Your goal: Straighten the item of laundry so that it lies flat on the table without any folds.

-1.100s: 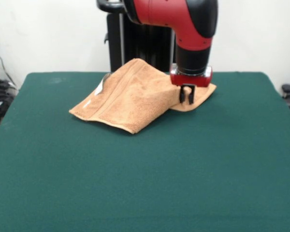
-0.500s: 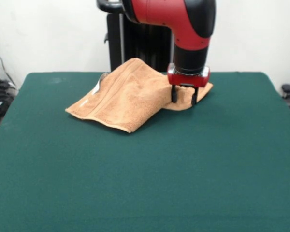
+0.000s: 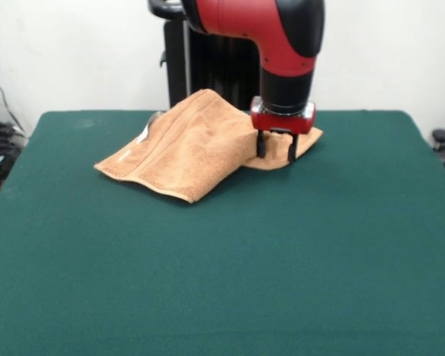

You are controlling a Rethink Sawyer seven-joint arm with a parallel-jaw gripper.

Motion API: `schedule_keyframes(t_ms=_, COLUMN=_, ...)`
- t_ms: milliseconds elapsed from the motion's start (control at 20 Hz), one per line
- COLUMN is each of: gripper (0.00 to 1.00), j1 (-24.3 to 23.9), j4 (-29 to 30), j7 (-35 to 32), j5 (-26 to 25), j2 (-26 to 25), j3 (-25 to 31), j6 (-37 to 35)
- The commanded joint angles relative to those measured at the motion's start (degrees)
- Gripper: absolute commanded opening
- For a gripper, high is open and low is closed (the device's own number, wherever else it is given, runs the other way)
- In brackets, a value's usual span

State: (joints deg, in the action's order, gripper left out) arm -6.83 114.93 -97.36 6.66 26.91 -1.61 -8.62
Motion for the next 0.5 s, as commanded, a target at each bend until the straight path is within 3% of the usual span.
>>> schedule_keyframes(t_ms=50, gripper=1.0, j1=-1.8, j4=2.6, j7=-9.6, j5=-1.7, j2=0.5, j3=1.1, j6=3.4)
schedule_keyframes(t_ms=500, gripper=1.0, j1=-5.5, j4=2.6, j7=-6.8, j5=-5.4, j2=1.9, j3=2.2, j6=1.6)
